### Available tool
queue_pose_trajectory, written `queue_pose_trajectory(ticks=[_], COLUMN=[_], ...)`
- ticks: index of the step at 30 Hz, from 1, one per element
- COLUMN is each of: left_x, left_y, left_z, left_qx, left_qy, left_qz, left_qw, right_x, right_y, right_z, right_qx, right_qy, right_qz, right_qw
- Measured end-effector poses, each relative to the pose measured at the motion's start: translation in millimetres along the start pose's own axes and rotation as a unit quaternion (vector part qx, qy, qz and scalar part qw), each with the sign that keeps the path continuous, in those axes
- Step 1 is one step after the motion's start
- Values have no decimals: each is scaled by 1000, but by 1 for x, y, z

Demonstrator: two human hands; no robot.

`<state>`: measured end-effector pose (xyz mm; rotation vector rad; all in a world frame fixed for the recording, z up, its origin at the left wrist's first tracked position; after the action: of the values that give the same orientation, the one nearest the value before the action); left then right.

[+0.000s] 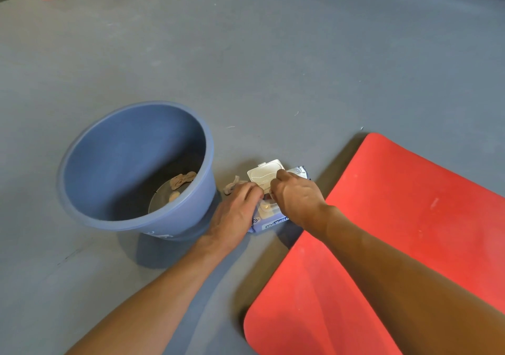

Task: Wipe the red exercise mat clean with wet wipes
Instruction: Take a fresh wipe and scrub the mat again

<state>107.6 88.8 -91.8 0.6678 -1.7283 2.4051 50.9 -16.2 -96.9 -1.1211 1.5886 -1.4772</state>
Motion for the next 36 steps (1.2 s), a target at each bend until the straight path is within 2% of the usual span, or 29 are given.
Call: queue_pose_trajectory(ticks=[4,8,13,14,16,17,18,19,23,25,26,30,36], left_x=[0,-1,-4,-5,-5,-5,-5,-5,-4,-4,-5,-6,-4], left_y=[0,-1,2,2,3,3,3,3,3,4,4,3,1], left_z=[1,2,1,1,1,0,0,1,2,2,2,2,2], left_qx=[-2,-10,-12,-12,-13,-14,-15,-16,-11,-9,-8,-5,-2], left_qy=[4,14,17,14,9,8,7,5,8,13,14,18,23], left_qz=[2,-2,-17,-20,-27,-29,-29,-28,-18,-18,-17,-16,-14], left_qw=[1000,1000,1000,1000,1000,999,999,999,1000,1000,1000,1000,1000], right_x=[-2,-3,3,3,9,12,11,12,14,10,9,8,15], right_y=[6,4,5,-1,-3,3,3,4,4,2,3,-1,-6], right_z=[0,-3,-6,-7,-10,-12,-15,-16,-12,-10,-9,-7,-13], right_qx=[-17,33,45,66,65,30,11,31,47,-4,-4,66,68], right_qy=[-9,-22,-31,-32,-17,-10,-21,-25,26,41,42,23,-2], right_qz=[-30,-1,10,17,-8,-9,20,48,148,152,151,104,173], right_qw=[999,999,998,997,998,999,1000,998,988,988,988,992,983])
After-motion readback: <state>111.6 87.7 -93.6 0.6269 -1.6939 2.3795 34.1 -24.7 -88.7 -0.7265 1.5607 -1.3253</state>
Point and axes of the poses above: each hand's wrist, its own z-axis towards the middle knuckle, its own y-axis out of the palm, x = y × z, the point moved 8 cm from there along z, towards the middle knuckle, and after that the axes turned 1 degree about x, right-handed, at the moved point
